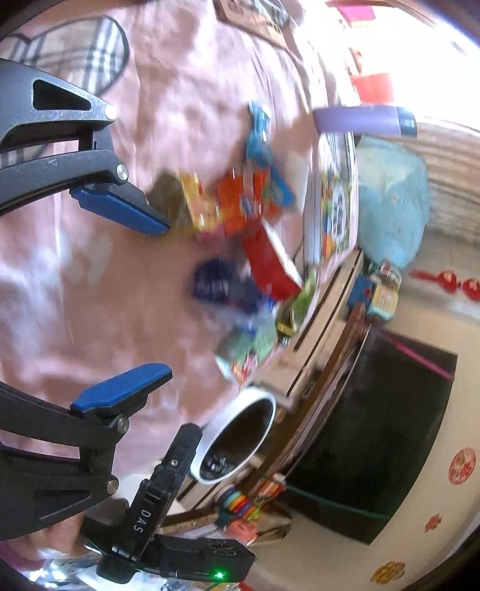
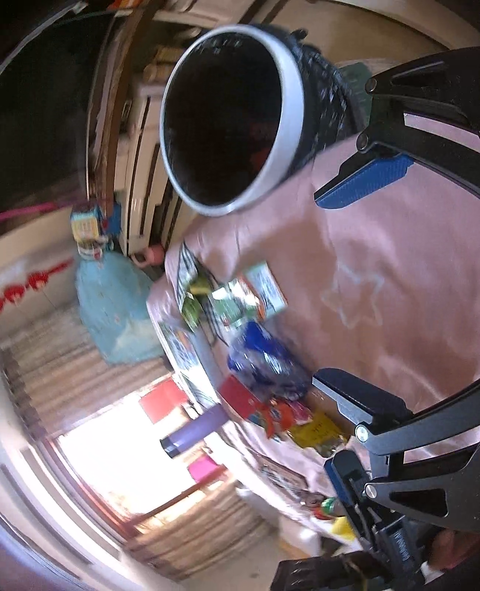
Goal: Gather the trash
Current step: 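Move both open tools back over the remaining trash, then grasp the yellow snack bag with the left tool while the right grasps the green milk carton, then carry the yellow bag and milk carton to the bin and release both, then move both open tools back over the remaining trash, then grasp the orange snack bag with the left tool while the right grasps the clear plastic bag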
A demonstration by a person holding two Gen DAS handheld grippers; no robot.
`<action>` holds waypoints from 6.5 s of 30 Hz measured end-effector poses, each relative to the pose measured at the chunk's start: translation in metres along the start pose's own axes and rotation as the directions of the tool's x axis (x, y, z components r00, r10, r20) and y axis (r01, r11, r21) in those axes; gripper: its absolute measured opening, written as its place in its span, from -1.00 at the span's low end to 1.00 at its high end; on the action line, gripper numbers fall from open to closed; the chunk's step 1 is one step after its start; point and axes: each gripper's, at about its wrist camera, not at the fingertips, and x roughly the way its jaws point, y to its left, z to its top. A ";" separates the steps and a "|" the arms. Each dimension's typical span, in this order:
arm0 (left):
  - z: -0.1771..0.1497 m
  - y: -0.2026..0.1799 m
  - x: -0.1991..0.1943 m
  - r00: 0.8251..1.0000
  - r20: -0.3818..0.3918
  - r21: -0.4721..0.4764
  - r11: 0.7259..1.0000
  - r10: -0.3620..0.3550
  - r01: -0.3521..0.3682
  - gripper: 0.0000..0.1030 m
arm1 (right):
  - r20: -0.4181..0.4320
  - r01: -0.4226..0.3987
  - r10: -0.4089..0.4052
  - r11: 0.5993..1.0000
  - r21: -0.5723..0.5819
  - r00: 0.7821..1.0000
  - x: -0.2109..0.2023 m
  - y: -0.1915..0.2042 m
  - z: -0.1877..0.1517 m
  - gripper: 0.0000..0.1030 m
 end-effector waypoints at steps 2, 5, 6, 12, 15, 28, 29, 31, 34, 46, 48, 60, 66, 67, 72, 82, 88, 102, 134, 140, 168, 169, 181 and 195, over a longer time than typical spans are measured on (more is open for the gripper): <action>-0.005 0.006 -0.007 1.000 0.003 -0.015 1.000 0.020 -0.020 0.40 | -0.010 -0.003 0.003 0.999 -0.034 1.000 0.006 0.009 0.000 0.74; -0.005 0.016 -0.010 0.999 0.002 -0.045 0.998 0.048 -0.048 0.40 | -0.026 -0.006 0.004 0.997 -0.080 1.000 0.016 0.021 0.003 0.74; -0.005 0.018 -0.010 0.998 -0.003 -0.052 0.997 0.058 -0.058 0.40 | -0.030 -0.006 0.003 0.996 -0.091 1.000 0.019 0.023 0.004 0.74; 0.009 0.027 0.006 0.996 -0.051 -0.090 0.993 0.069 -0.074 0.40 | -0.046 0.021 -0.029 0.986 -0.166 0.999 0.038 0.026 0.022 0.72; 0.016 0.026 0.019 0.995 -0.060 -0.080 0.994 0.074 -0.079 0.40 | -0.051 0.040 -0.051 0.978 -0.203 0.997 0.052 0.026 0.032 0.72; 0.025 0.038 0.070 0.993 -0.110 -0.066 0.997 0.030 -0.038 -0.35 | -0.150 0.060 -0.103 0.962 -0.265 0.983 0.117 0.019 0.049 -0.05; 0.025 0.039 0.070 0.994 -0.109 -0.068 0.997 0.023 -0.031 -0.41 | -0.146 0.060 -0.101 0.963 -0.263 0.984 0.116 0.019 0.049 -0.05; 0.025 0.039 0.068 0.994 -0.104 -0.065 0.998 0.015 -0.022 -0.47 | -0.122 0.064 -0.098 0.965 -0.253 0.988 0.106 0.018 0.047 -0.05; 0.025 0.035 0.064 0.995 -0.103 -0.057 0.998 -0.003 -0.003 -0.52 | -0.096 0.057 -0.079 0.975 -0.213 0.992 0.088 0.014 0.045 -0.06; 0.026 -0.008 0.041 0.992 -0.070 0.025 0.994 -0.105 0.107 -0.65 | 0.000 0.028 -0.028 0.993 -0.115 1.000 0.011 0.008 0.032 -0.06; 0.027 -0.015 0.041 0.990 -0.071 0.041 0.991 -0.121 0.124 -0.65 | 0.015 0.031 -0.030 0.994 -0.103 0.999 0.000 0.005 0.031 -0.06; 0.037 -0.054 0.046 0.981 -0.074 0.096 0.978 -0.177 0.184 -0.66 | 0.083 0.067 -0.063 0.997 -0.046 0.995 -0.040 -0.019 0.032 -0.06; 0.045 -0.074 0.054 0.977 -0.082 0.121 0.971 -0.195 0.204 -0.66 | 0.110 0.094 -0.092 0.995 -0.016 0.990 -0.052 -0.037 0.035 -0.06; 0.047 -0.078 0.057 0.977 -0.084 0.126 0.970 -0.198 0.207 -0.66 | 0.114 0.099 -0.097 0.995 -0.012 0.989 -0.053 -0.040 0.036 -0.06; 0.056 -0.097 0.072 0.972 -0.097 0.156 0.961 -0.214 0.228 -0.66 | 0.130 0.131 -0.132 0.991 0.012 0.983 -0.062 -0.059 0.040 -0.06; 0.081 -0.135 0.113 0.964 -0.120 0.192 0.947 -0.237 0.257 -0.66 | 0.140 0.181 -0.184 0.983 0.038 0.973 -0.065 -0.092 0.053 -0.06; 0.098 -0.156 0.142 0.962 -0.131 0.207 0.942 -0.241 0.264 -0.65 | 0.137 0.196 -0.200 0.980 0.040 0.970 -0.057 -0.105 0.065 -0.06; 0.121 -0.190 0.213 0.959 -0.187 0.214 0.944 -0.214 0.253 -0.56 | 0.086 0.200 -0.205 0.977 0.071 0.975 -0.035 -0.145 0.079 -0.06; 0.042 -0.058 0.091 0.980 -0.168 -0.020 0.994 -0.109 0.107 0.11 | 0.098 0.055 -0.069 0.989 0.141 0.993 -0.037 -0.069 0.028 0.86; 0.032 -0.010 0.051 0.989 -0.143 -0.111 0.993 -0.049 0.033 0.11 | 0.047 0.018 -0.020 0.998 0.057 0.999 -0.020 -0.021 0.016 0.86; 0.054 0.089 0.051 0.996 -0.087 -0.265 0.964 -0.002 -0.021 0.13 | -0.084 -0.117 0.116 0.993 0.002 0.990 0.069 0.070 0.021 0.82; 0.056 0.090 0.055 0.996 -0.088 -0.264 0.964 -0.004 -0.020 0.13 | -0.091 -0.124 0.125 0.992 0.016 0.988 0.074 0.069 0.022 0.78; 0.078 0.105 0.123 0.988 -0.115 -0.255 0.965 -0.100 0.068 -0.37 | -0.157 -0.085 0.107 0.987 0.139 0.982 0.118 0.060 0.028 0.14; 0.070 0.084 0.129 0.964 -0.132 -0.184 0.961 -0.230 0.205 -0.88 | -0.086 -0.025 0.034 0.994 0.103 0.996 0.077 0.056 0.021 -0.19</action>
